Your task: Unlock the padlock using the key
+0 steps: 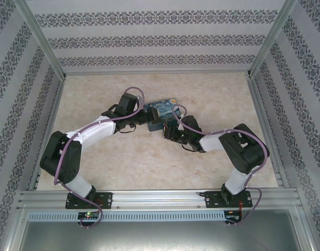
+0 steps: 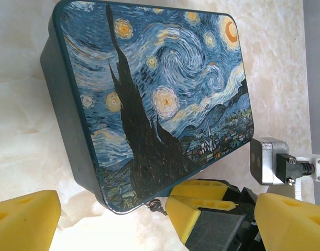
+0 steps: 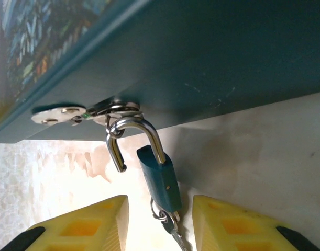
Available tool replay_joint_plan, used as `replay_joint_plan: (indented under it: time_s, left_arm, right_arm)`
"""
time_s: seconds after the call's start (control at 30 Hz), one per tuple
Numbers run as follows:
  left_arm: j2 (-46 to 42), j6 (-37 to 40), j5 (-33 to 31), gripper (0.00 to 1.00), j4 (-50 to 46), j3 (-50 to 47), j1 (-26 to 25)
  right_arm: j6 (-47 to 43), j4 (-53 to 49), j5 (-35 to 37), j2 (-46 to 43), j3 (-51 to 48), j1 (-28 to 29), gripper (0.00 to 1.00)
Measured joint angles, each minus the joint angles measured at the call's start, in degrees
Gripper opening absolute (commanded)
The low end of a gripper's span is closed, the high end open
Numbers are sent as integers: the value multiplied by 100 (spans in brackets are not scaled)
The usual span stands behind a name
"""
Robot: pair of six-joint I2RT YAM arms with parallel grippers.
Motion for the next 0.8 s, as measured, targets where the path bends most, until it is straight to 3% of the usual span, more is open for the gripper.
replay_joint_plan:
  time_s: [0.23,0.57,0.8]
  left_arm:
    - [98,11,42,95,0,13,55]
    - [116,13,131,95,2,13,142]
    - [116,153,98,95,-59,17,175]
  right_arm:
    - [2,118,2,188,118,0,29]
    - [111,380,42,413,201,26,3]
    - [197,385,39,393,175,17,0]
